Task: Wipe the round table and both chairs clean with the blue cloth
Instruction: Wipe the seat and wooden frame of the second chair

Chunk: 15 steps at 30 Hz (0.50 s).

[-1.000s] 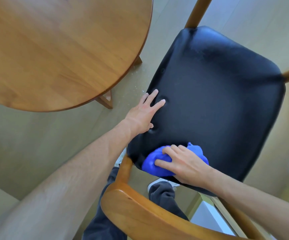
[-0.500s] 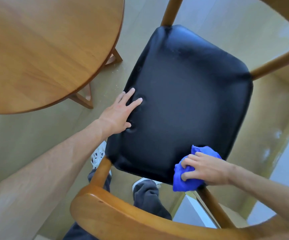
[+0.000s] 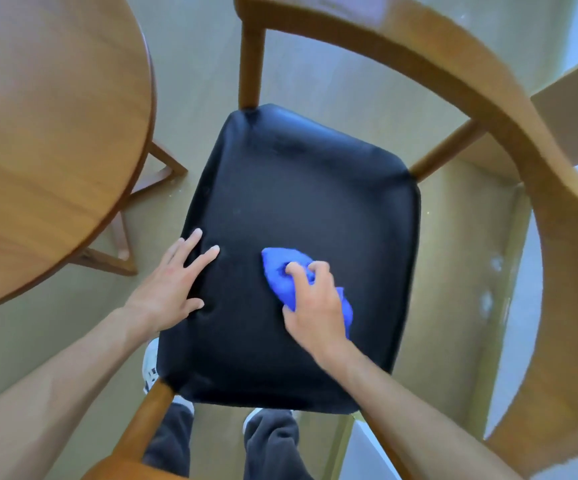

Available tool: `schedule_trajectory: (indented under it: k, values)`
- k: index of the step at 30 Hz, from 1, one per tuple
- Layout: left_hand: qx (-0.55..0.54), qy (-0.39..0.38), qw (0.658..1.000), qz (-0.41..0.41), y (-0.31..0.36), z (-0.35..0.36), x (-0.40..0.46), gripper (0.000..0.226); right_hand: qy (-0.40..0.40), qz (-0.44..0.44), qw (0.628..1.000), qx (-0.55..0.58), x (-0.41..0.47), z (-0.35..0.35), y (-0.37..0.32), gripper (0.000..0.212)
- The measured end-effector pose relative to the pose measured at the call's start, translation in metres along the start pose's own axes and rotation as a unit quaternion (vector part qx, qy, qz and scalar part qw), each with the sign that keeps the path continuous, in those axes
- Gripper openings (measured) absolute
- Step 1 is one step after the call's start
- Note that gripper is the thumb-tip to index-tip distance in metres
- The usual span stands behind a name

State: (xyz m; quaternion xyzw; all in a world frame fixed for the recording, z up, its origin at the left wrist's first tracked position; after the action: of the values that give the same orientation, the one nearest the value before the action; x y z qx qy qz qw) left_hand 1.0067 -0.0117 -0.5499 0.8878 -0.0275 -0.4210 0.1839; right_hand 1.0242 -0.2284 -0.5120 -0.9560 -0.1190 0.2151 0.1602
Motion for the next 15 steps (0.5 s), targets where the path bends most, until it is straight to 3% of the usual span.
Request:
schedule_trajectory:
  k: [2,4,6,7,9,11,13,15]
  values:
    - [-0.003,-0.001,1.0,0.003,0.002,-0.001,-0.001,0.095,-0.094,-0.141,0.984,-0.046,-0.039,0.038,-0.044,0.065]
    - [-0.004,0.006,1.0,0.007,0.004,-0.002,-0.001,0.095,-0.176,-0.274,0.94,-0.105,-0.058,0.06,-0.062,0.063]
    - [-0.003,0.013,1.0,0.013,0.004,-0.002,0.0,0.093,-0.165,-0.335,0.914,-0.157,-0.035,0.04,-0.044,0.058]
    - [-0.004,0.013,1.0,0.013,0.004,-0.002,0.0,0.093,-0.124,-0.327,0.923,-0.162,-0.012,0.018,-0.026,0.057]
    - [-0.005,0.008,1.0,0.011,0.004,-0.001,0.0,0.092,-0.028,-0.211,0.97,-0.117,0.042,-0.041,0.033,0.053]
    - [-0.007,0.007,1.0,0.011,0.005,-0.001,0.001,0.091,0.033,-0.011,0.998,-0.058,0.09,-0.09,0.106,0.052]
    - [-0.002,0.003,1.0,0.006,0.005,0.0,0.001,0.092,0.085,0.169,0.982,0.029,0.117,-0.115,0.159,0.051]
    - [0.01,0.0,1.0,0.001,0.006,0.001,0.003,0.092,0.136,0.287,0.943,0.102,0.134,-0.118,0.167,0.047]
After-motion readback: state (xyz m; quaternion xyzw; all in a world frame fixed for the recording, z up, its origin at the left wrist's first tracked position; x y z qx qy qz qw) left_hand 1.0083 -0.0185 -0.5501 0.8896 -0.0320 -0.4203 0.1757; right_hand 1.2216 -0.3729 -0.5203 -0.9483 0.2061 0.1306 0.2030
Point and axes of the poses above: each hand's wrist, its own x-axis towards the middle knuckle, its own z-axis out of the palm, y = z × x, the point moved 8 cm from there along x, towards the middle knuckle, and after that the axes turned 13 degrees about -y, right-handed, at the moved point
